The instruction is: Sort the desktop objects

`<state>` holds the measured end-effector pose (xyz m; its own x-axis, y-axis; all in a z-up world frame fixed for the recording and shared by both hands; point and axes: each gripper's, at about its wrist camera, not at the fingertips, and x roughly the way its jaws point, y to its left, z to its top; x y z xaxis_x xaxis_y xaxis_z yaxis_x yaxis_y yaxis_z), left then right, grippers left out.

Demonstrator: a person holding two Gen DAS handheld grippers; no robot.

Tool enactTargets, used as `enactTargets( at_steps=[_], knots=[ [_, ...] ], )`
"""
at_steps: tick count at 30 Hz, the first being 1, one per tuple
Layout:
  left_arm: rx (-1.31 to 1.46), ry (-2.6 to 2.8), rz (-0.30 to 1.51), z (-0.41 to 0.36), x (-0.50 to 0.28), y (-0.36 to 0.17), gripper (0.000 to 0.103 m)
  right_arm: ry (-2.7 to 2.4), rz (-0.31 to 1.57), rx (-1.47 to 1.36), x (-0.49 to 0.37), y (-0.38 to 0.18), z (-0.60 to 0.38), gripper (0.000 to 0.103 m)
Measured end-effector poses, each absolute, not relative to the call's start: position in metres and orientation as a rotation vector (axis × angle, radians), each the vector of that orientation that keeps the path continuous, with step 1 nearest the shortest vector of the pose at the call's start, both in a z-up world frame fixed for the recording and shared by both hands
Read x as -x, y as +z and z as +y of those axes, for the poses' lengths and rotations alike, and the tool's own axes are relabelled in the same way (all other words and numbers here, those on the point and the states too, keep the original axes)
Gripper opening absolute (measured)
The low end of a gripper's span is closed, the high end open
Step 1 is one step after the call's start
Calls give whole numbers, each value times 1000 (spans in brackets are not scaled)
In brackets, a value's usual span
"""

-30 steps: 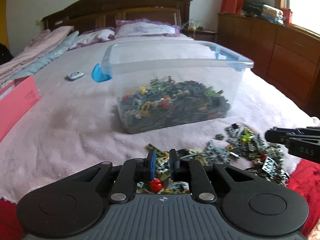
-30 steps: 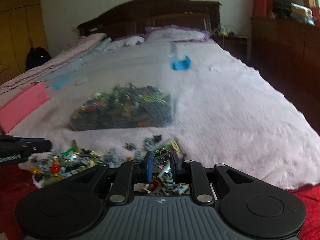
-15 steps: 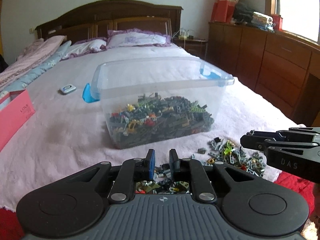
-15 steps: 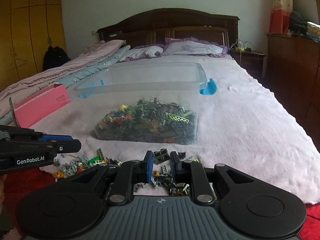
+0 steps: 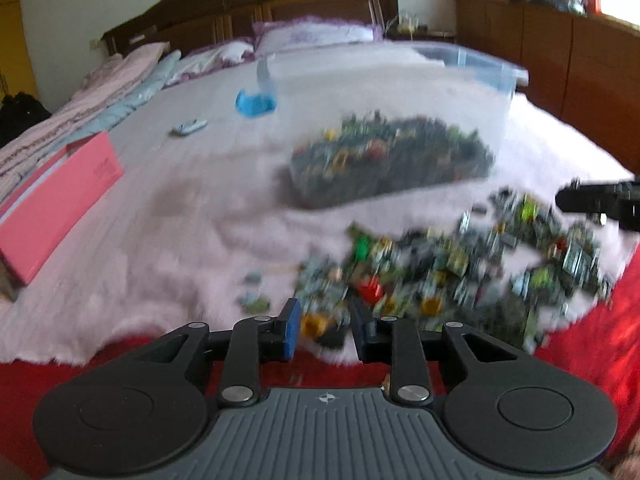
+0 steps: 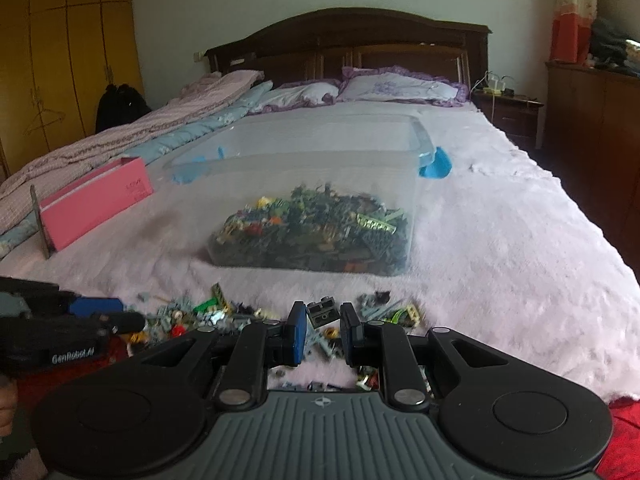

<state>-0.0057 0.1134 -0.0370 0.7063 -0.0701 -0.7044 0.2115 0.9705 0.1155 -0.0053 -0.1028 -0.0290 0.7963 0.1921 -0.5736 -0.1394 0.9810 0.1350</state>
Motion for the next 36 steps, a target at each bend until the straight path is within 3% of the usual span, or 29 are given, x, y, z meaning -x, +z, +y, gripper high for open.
enactTargets(
  at_steps=[7,23,25,26,36],
  knots=[
    [-162,-214,831,124,18,-45,37,195,661,-98,4,-39,-99,20],
    [-299,-393,906,95,26,-67,40,209,686,-93,3,-42,-97,20],
    [-305,-399,896,94,28,-67,34,205,685,-95,3,-42,-98,20],
    [-309,-401,892,94,29,-67,24,204,685,-97,2,-42,-99,20],
    [-286,-354,857,99,25,-54,23,207,684,-100,2,-43,-99,20]
  ],
)
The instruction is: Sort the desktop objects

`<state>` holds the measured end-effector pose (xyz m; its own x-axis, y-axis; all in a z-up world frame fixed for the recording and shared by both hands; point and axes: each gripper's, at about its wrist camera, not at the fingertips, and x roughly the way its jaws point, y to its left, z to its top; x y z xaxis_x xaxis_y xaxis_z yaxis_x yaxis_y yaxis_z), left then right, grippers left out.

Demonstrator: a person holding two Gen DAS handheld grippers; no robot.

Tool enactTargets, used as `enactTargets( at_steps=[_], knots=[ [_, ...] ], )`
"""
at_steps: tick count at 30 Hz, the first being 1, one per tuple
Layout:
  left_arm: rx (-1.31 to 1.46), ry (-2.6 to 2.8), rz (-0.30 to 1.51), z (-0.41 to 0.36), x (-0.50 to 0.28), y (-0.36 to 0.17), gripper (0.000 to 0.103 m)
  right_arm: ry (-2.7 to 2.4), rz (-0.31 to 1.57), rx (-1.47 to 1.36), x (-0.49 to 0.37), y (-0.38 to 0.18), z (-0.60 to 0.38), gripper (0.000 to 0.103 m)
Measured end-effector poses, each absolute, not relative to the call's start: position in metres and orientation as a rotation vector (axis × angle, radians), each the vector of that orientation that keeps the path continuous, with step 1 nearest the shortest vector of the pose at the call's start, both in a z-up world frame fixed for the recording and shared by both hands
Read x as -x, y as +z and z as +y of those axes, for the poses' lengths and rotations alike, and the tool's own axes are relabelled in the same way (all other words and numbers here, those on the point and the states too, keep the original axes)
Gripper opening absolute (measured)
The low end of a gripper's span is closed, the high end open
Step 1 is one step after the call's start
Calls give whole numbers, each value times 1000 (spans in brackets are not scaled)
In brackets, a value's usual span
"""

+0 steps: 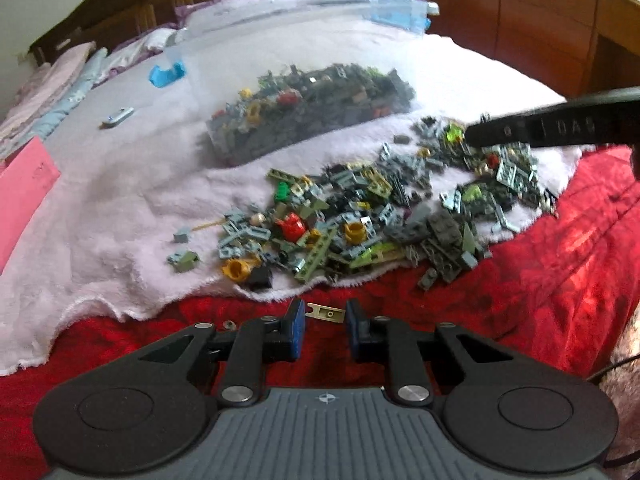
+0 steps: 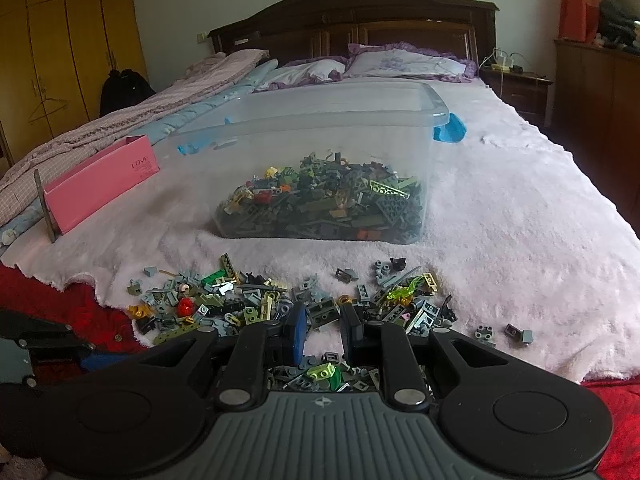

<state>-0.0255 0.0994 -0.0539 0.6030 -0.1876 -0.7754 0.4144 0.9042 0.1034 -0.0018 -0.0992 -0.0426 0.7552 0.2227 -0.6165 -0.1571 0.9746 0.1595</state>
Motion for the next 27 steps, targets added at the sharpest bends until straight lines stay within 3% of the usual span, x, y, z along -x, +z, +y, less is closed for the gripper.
enactTargets(
  at_steps=[27],
  knots=[
    [-90,-351,600,79,-22,33,23,215,587,-80,-3,-2,-99,20]
  ],
)
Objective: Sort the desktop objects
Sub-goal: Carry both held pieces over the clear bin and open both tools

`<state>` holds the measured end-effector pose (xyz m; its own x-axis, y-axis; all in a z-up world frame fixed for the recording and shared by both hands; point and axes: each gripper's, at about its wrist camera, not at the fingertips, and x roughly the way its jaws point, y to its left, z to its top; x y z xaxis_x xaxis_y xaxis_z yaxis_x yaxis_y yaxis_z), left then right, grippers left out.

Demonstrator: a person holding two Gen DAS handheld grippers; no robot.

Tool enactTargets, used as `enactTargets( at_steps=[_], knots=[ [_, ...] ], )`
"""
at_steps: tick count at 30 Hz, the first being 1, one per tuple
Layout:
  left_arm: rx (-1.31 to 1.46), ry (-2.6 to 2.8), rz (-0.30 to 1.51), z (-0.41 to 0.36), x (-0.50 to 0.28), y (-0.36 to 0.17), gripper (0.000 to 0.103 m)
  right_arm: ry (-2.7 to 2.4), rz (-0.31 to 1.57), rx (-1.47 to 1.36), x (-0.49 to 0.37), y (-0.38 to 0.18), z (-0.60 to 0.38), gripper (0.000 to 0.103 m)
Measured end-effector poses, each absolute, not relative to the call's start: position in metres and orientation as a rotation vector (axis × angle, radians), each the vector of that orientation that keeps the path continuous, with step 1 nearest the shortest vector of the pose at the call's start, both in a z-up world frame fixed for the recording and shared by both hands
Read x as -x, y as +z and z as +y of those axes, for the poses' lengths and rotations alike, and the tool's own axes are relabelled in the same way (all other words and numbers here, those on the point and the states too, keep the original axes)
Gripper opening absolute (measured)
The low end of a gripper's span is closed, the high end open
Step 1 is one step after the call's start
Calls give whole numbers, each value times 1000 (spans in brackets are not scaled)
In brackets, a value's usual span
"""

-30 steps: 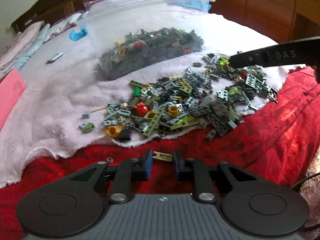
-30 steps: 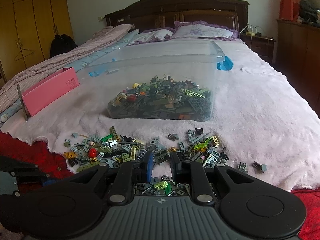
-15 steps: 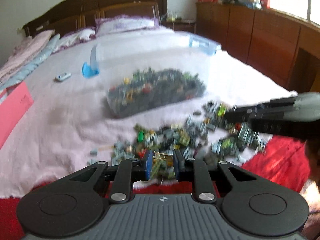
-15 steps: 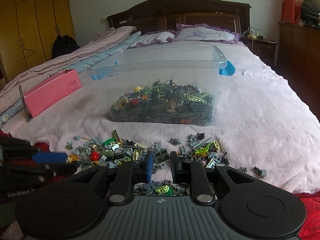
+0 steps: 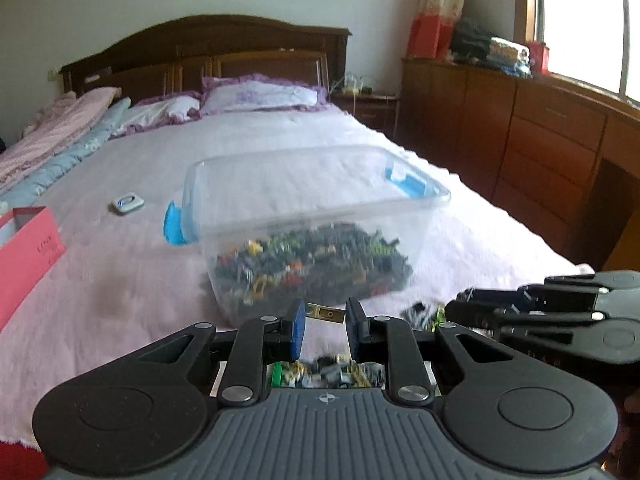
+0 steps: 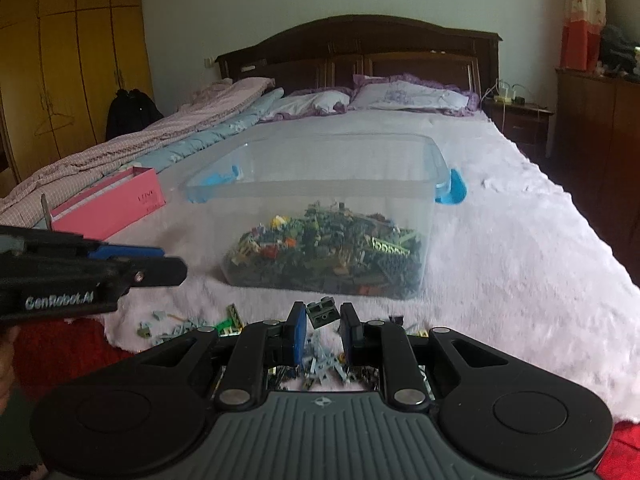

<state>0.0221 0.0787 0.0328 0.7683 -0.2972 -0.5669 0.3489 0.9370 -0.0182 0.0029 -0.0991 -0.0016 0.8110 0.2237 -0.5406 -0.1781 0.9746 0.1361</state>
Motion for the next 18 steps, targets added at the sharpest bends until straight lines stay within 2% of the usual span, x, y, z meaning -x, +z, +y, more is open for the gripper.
enactTargets(
  at_steps=[18],
  knots=[
    [-55,-317,509,71,-100,72,23,221,499,-94,-69,48,-107,20]
  ],
)
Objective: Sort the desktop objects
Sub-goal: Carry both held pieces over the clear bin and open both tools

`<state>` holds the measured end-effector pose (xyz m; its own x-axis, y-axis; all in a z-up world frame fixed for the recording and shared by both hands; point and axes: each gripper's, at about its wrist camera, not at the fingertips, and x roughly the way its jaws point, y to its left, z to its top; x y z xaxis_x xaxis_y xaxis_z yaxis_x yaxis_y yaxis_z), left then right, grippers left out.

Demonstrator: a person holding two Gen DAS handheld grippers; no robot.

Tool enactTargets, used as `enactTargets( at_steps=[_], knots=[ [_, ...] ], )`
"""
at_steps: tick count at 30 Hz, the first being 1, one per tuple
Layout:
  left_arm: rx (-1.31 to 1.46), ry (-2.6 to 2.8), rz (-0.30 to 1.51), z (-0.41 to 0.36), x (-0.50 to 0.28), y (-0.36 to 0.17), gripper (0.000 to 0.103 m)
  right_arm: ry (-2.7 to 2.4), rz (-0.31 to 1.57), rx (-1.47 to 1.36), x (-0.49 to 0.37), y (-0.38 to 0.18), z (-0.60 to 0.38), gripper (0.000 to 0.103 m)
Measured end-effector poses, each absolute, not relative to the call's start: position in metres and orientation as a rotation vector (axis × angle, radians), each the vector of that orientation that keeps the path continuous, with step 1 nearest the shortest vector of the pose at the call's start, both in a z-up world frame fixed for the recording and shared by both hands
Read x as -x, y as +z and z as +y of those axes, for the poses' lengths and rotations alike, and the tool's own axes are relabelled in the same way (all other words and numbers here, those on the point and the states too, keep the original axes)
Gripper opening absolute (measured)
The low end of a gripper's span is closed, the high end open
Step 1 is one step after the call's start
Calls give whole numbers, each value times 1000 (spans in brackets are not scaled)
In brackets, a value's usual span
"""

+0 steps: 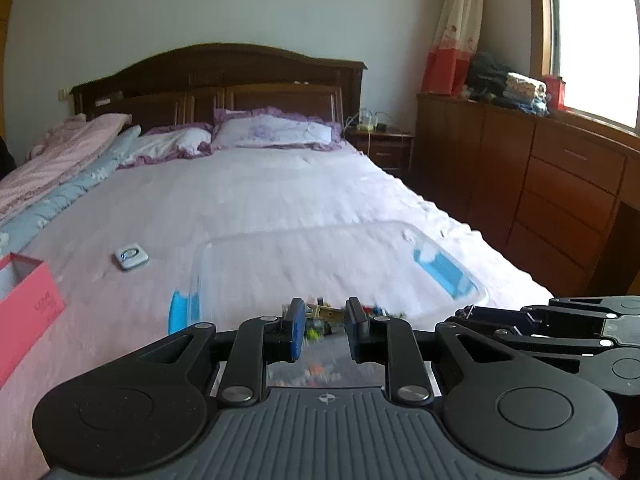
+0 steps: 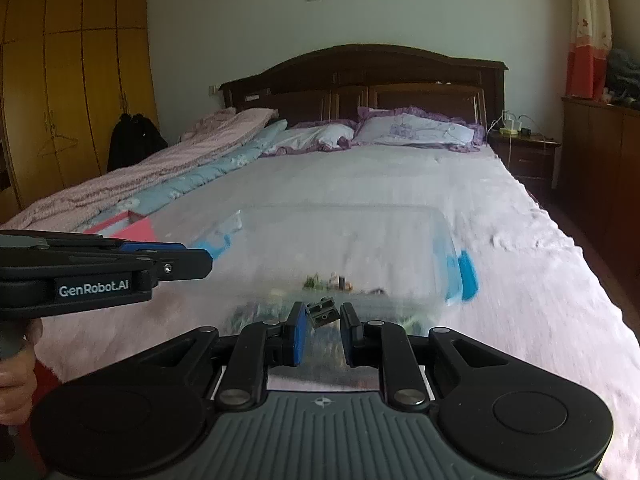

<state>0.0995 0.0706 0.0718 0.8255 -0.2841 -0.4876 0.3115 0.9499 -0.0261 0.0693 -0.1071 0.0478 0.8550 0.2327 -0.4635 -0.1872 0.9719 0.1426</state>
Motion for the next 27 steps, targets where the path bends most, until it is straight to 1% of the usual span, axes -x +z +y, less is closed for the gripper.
enactTargets(
  at_steps=[12,16,18,21,23,24,26,27],
  knots=[
    [-48,-287,552,64,-158,63,24,202,500,-82,-142,51,-113,20],
    [-48,-281,556,65,-160,61,31,189,511,-81,-158,49,-113,25],
    [-47,-280,556,67,-158,60,34,188,507,-72,-160,49,-113,25],
    [-47,-280,558,69,-151,59,40,183,502,-60,-158,48,-113,30],
    [-57,-280,559,72,-140,58,51,181,503,-67,-152,47,-113,35],
    [-63,-277,556,74,-135,57,54,182,505,-75,-147,46,-113,37],
    [-77,-271,545,77,-121,56,62,183,508,-91,-138,45,-114,45],
    [-88,-268,544,77,-113,55,64,184,512,-94,-132,43,-114,46]
  ],
)
